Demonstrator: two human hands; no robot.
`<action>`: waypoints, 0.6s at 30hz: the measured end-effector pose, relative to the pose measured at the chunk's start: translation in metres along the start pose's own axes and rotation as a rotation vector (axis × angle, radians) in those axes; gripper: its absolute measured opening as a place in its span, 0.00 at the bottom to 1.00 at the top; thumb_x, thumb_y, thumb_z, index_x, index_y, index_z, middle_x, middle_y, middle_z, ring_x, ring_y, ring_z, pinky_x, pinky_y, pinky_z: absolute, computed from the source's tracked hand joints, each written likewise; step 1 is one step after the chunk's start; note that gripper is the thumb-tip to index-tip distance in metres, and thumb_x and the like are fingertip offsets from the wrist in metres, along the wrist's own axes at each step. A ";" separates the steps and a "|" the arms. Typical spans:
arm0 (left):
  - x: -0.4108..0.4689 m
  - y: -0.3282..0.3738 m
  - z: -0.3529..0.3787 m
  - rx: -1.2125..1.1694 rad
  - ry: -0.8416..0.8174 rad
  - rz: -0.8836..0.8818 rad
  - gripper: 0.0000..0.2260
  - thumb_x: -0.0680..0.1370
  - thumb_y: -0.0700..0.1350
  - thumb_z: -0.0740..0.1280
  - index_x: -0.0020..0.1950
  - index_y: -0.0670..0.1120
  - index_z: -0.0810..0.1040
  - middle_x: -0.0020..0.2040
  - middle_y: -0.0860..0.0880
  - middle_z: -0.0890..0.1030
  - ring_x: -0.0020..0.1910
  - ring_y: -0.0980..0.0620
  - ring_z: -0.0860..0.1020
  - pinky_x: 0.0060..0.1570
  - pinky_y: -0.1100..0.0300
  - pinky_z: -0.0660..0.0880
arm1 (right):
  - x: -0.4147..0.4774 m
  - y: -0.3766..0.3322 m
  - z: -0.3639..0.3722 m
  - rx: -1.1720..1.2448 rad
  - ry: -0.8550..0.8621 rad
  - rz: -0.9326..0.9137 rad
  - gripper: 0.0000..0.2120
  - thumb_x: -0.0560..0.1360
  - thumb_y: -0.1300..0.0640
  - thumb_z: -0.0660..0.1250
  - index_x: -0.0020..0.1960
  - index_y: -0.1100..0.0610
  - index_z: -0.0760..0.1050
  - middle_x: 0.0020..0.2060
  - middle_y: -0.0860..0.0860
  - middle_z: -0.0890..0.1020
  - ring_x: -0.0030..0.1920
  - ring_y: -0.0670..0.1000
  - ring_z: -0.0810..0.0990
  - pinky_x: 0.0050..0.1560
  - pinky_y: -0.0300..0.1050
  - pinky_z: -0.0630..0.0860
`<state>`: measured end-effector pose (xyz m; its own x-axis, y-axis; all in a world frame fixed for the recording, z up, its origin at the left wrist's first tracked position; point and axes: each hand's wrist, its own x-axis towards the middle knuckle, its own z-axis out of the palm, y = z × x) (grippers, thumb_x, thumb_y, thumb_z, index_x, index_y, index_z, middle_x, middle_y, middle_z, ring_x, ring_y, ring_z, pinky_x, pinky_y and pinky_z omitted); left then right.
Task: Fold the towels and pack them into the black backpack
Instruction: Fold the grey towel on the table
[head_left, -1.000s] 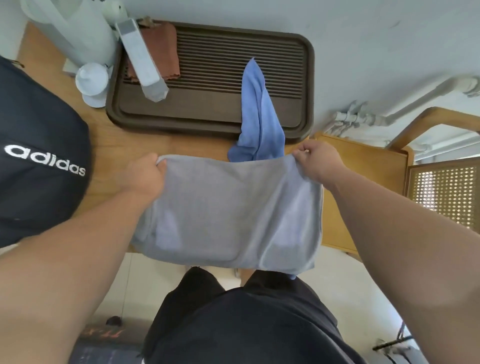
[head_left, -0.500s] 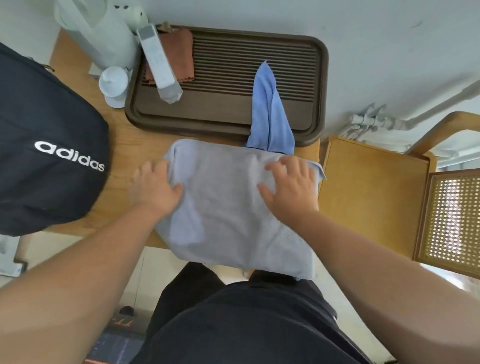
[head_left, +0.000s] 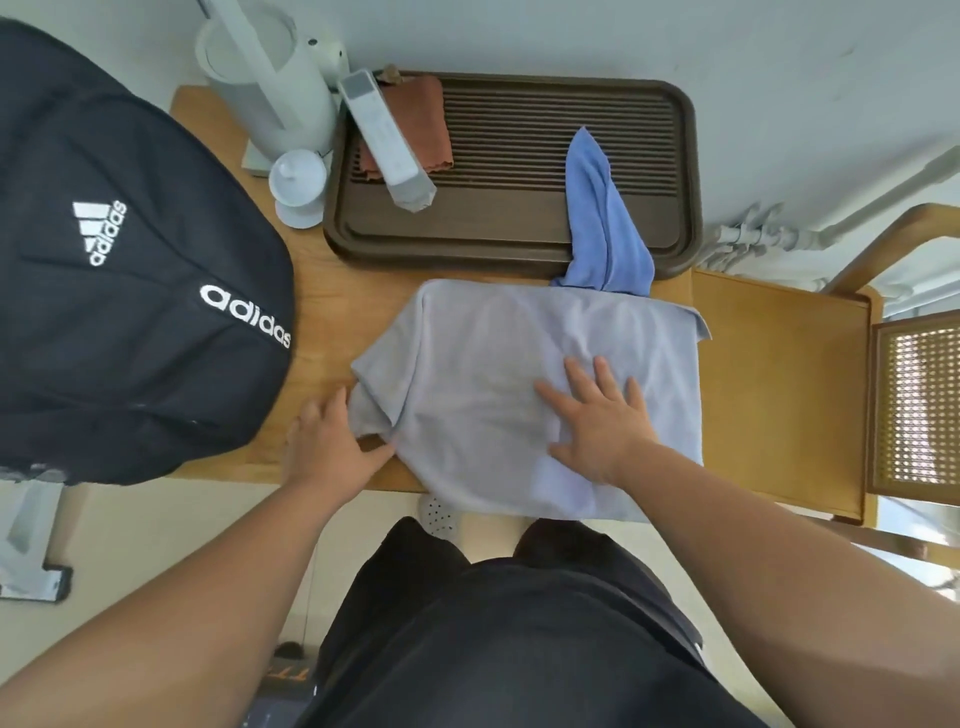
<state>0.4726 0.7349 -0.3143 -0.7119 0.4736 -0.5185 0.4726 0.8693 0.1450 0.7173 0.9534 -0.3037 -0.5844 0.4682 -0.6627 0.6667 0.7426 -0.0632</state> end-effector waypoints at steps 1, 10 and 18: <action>0.005 -0.004 -0.001 0.008 -0.007 0.039 0.46 0.67 0.67 0.74 0.79 0.51 0.59 0.74 0.44 0.66 0.70 0.39 0.67 0.66 0.43 0.69 | -0.001 -0.004 -0.004 0.002 0.005 0.020 0.36 0.78 0.36 0.59 0.80 0.37 0.44 0.81 0.49 0.38 0.80 0.59 0.35 0.78 0.66 0.43; 0.033 -0.009 -0.015 -0.111 0.010 0.268 0.08 0.77 0.48 0.67 0.53 0.45 0.78 0.54 0.44 0.75 0.53 0.40 0.74 0.50 0.49 0.74 | -0.017 -0.079 -0.013 0.074 -0.027 0.041 0.34 0.78 0.33 0.58 0.80 0.40 0.54 0.81 0.49 0.50 0.80 0.56 0.48 0.77 0.58 0.52; 0.019 -0.018 -0.041 -0.713 -0.084 0.194 0.07 0.81 0.49 0.65 0.45 0.51 0.80 0.40 0.52 0.81 0.40 0.52 0.77 0.38 0.55 0.73 | -0.007 -0.123 -0.047 0.326 0.021 0.082 0.31 0.79 0.35 0.60 0.78 0.45 0.62 0.76 0.51 0.65 0.74 0.58 0.65 0.72 0.57 0.65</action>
<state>0.4293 0.7338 -0.2916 -0.5946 0.6403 -0.4864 0.1138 0.6658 0.7374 0.6181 0.8815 -0.2565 -0.5295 0.5326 -0.6603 0.8231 0.5109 -0.2480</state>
